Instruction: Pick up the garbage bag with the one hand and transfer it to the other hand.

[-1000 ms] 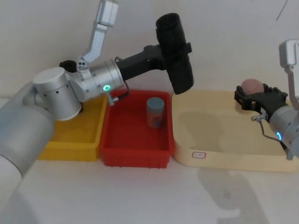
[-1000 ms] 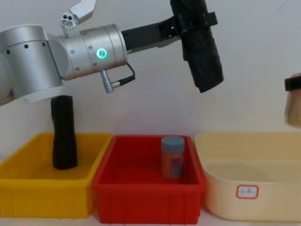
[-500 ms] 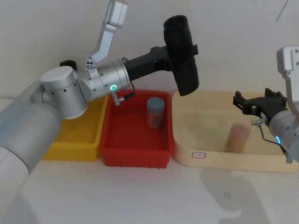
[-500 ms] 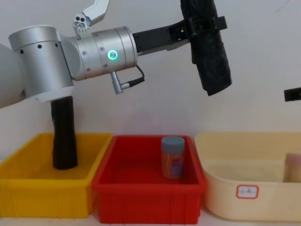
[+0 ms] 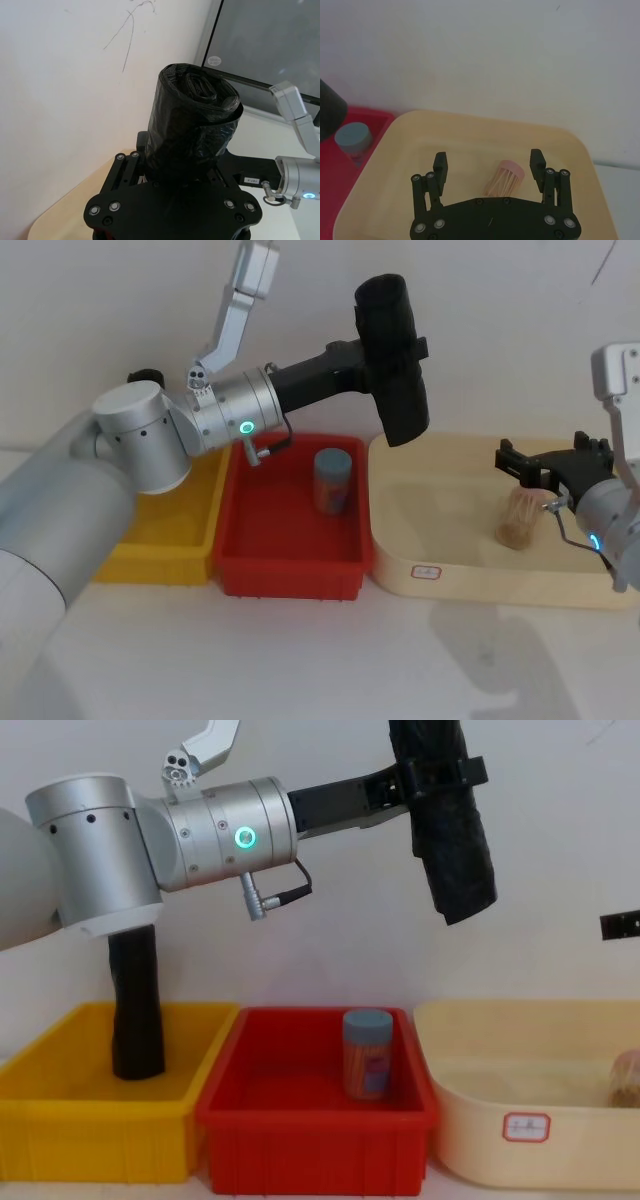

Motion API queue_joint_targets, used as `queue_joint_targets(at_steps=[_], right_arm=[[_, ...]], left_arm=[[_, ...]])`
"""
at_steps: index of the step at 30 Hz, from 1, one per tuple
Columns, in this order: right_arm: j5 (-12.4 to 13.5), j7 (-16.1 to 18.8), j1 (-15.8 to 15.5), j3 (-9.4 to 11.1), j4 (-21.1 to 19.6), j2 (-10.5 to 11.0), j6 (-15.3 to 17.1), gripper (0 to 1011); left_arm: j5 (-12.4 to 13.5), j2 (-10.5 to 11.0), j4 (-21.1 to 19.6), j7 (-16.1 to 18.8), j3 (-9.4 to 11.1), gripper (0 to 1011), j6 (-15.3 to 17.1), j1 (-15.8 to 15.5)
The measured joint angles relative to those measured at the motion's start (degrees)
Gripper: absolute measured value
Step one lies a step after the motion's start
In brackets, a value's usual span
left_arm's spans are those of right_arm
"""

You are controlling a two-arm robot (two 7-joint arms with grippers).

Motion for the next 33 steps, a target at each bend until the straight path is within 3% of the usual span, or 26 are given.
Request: queue_joint_targets(at_steps=[8, 23, 33], right_arm=[[0.53, 1.48, -1.10, 0.10, -3.07, 0.23, -0.32, 1001], [4.78, 8.18, -5.27, 0.18, -11.89, 1.33, -0.99, 1001], [5.20, 11.66, -5.62, -2.32, -13.11, 3.97, -0.58, 1001]], left_arm=[[0.28, -0.49, 0.43, 0.03, 0.72, 411, -0.58, -0.55], [0.78, -2.32, 2.95, -0.80, 1.77, 411, -1.34, -1.94], [0.89, -2.91, 3.77, -1.14, 2.08, 411, -1.54, -2.36]])
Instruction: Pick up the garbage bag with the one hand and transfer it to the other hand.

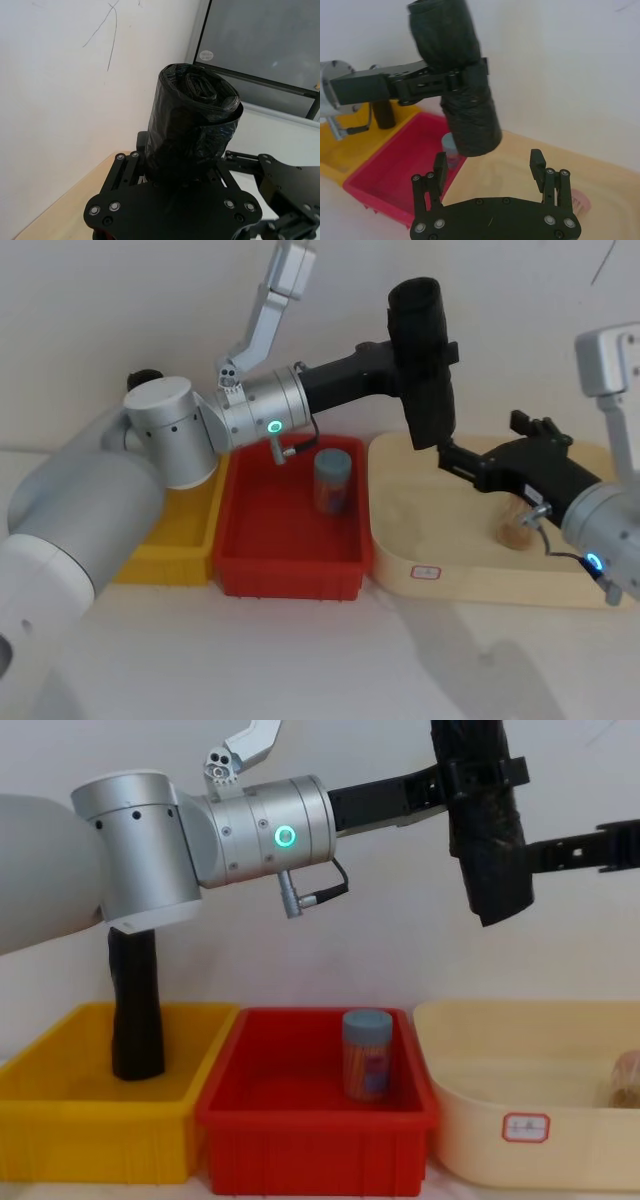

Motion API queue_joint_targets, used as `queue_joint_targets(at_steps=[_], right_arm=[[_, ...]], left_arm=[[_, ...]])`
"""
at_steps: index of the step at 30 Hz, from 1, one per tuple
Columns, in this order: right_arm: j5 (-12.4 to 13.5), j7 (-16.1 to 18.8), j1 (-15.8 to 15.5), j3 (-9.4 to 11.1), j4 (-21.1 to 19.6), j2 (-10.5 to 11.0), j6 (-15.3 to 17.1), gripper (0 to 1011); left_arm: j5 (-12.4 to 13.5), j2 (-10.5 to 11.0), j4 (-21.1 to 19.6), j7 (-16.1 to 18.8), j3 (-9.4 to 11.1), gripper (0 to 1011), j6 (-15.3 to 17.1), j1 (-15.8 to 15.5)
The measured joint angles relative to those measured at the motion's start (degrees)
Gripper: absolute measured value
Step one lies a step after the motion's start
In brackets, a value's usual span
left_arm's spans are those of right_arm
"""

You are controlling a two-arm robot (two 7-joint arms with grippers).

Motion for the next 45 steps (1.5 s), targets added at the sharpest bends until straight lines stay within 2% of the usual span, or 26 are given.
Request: queue_joint_targets(at_steps=[9, 23, 45], right_arm=[[-1.52, 1.08, 2.65, -2.35, 2.91, 0.90, -0.44, 1001], [-3.35, 1.96, 7.37, -4.76, 7.81, 0.50, -1.58, 1001], [-5.09, 3.34, 12.33, -6.87, 14.38, -0.95, -2.64, 1001]], left_arm=[[0.06, -0.21, 0.29, -0.09, 0.11, 411, -0.08, -0.14], [0.09, -0.31, 0.45, -0.19, 0.18, 411, -0.11, -0.22], [0.07, -0.38, 0.51, -0.18, 0.18, 411, -0.11, -0.26]])
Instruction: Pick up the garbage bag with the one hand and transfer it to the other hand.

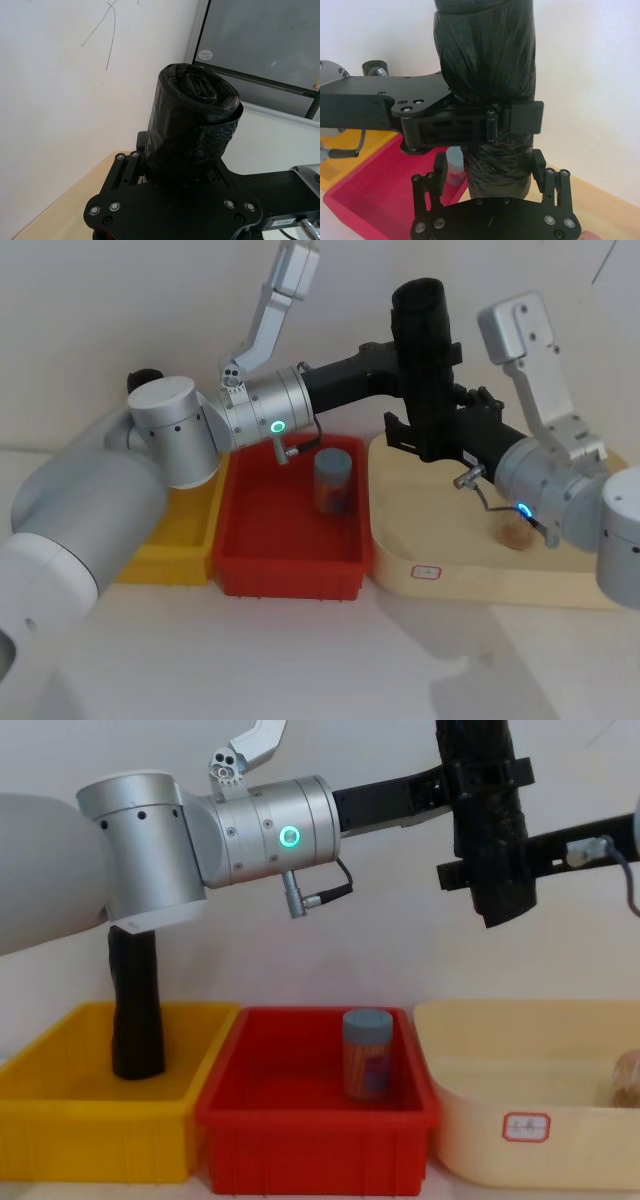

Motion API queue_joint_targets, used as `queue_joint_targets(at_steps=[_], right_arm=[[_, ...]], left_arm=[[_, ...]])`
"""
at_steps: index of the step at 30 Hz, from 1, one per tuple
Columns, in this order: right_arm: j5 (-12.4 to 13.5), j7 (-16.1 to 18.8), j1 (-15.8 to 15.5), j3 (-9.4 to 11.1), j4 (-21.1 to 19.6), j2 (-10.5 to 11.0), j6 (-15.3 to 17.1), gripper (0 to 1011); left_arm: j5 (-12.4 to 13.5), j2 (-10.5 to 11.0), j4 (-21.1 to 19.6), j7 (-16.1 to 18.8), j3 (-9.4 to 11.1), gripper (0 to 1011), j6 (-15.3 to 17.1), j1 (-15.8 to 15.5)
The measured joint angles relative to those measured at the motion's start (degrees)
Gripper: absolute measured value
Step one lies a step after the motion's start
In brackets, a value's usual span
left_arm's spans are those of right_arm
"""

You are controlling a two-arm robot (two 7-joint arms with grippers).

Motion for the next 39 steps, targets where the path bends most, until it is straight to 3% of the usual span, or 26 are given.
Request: queue_joint_targets(at_steps=[13, 32, 38, 39], right_arm=[[-1.17, -0.15, 2.21, -0.45, 4.16, -1.28, -1.40, 1001], [-2.07, -1.07, 3.22, -0.07, 6.98, -3.08, -2.58, 998], [-2.21, -1.25, 3.30, 0.05, 7.31, -3.35, -2.75, 908], [-2.21, -1.25, 3.30, 0.05, 7.31, -3.35, -2.75, 856]], left_arm=[[0.00, 0.00, 0.00, 0.00, 0.00, 411, 0.00, 0.01], [0.00, 0.01, 0.00, 0.00, 0.00, 411, 0.00, 0.01], [0.00, 0.00, -0.01, 0.00, 0.00, 411, 0.00, 0.01], [0.00, 0.00, 0.00, 0.00, 0.00, 411, 0.00, 0.01]])
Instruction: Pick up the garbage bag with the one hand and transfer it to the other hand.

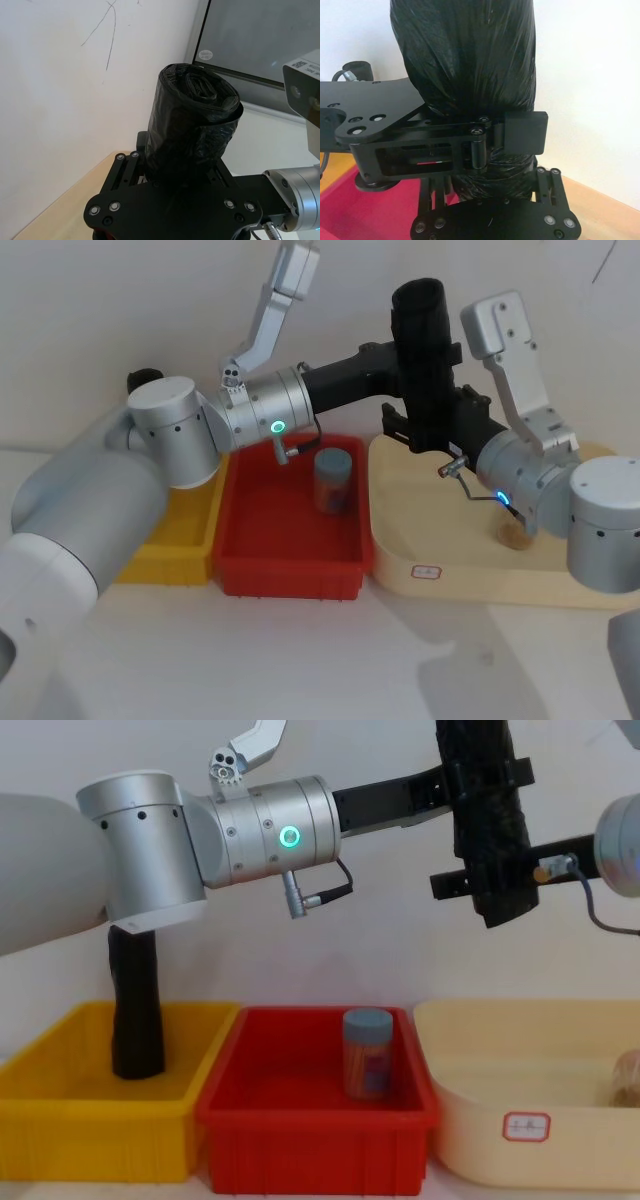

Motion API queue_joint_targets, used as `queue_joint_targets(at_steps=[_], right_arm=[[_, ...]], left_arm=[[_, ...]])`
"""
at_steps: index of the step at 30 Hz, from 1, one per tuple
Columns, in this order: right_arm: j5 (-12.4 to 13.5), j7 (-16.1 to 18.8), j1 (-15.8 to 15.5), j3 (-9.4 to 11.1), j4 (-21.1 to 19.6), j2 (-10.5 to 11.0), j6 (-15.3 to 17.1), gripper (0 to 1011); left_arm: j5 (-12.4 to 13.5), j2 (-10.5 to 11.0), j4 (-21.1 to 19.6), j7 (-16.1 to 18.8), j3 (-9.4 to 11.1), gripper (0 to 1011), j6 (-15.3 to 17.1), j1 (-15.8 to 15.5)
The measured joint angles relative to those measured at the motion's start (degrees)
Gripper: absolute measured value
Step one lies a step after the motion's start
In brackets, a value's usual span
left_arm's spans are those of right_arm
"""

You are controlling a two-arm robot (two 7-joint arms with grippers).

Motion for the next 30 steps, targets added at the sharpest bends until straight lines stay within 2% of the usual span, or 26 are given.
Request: queue_joint_targets(at_steps=[3, 7, 8, 10, 23, 27, 29, 30], right_arm=[[-0.05, -0.09, 0.04, 0.04, 0.12, -0.12, -0.06, 748], [-0.09, -0.13, 0.05, 0.06, 0.21, -0.18, -0.10, 675], [-0.09, -0.15, 0.06, 0.07, 0.25, -0.22, -0.11, 617], [-0.11, -0.16, 0.07, 0.08, 0.28, -0.27, -0.13, 573], [-0.19, -0.24, 0.13, 0.13, 0.41, -0.39, -0.23, 573], [-0.20, -0.27, 0.13, 0.13, 0.45, -0.41, -0.23, 573], [-0.20, -0.27, 0.14, 0.13, 0.46, -0.42, -0.23, 573], [-0.19, -0.27, 0.14, 0.13, 0.46, -0.43, -0.23, 573]], left_arm=[[0.00, 0.00, 0.00, 0.00, 0.00, 411, 0.00, 0.00], [0.00, 0.00, 0.00, 0.00, 0.00, 411, 0.00, 0.00], [0.00, 0.00, 0.00, 0.00, 0.00, 411, 0.00, 0.00], [0.00, 0.00, 0.00, 0.00, 0.00, 411, 0.00, 0.00], [0.01, 0.00, 0.00, 0.00, -0.01, 411, 0.00, 0.00], [0.00, 0.00, 0.00, -0.02, 0.00, 468, 0.00, 0.00], [0.00, 0.00, 0.00, -0.02, 0.00, 552, 0.00, 0.00], [0.00, 0.00, 0.00, -0.02, 0.00, 552, 0.00, 0.00]])
